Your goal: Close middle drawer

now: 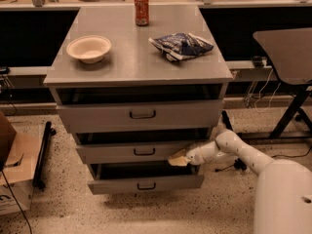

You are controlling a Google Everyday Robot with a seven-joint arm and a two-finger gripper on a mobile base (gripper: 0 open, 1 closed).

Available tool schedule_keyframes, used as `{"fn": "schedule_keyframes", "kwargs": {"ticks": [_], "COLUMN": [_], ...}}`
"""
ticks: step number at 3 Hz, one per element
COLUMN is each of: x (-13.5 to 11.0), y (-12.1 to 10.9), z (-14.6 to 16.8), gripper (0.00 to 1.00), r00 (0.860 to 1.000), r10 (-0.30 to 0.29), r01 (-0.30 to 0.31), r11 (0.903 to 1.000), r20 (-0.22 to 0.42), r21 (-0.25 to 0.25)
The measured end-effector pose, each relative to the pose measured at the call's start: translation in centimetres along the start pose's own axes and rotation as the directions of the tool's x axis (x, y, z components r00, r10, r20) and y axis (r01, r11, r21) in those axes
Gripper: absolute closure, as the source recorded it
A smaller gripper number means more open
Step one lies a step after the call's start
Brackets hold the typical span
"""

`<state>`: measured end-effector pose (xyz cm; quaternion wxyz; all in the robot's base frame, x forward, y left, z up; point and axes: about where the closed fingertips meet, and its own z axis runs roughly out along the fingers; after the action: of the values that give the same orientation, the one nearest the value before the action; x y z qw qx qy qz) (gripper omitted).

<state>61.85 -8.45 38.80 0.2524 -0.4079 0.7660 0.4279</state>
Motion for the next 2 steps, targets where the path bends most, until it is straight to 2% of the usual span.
{"fn": "schedule_keyframes", "kwargs": {"ticks": [1,2], "x": [0.00,0.00], "y": [0.00,0.00], "z": [0.00,0.01], "gripper": [0.28,0.00], "r00": [1.000,1.000], "r10": [0.000,0.000], "r01": [0.000,0.000], "r11": [1.0000,1.0000], "r20": [0.000,0.000], "r21": [0.000,0.000]}}
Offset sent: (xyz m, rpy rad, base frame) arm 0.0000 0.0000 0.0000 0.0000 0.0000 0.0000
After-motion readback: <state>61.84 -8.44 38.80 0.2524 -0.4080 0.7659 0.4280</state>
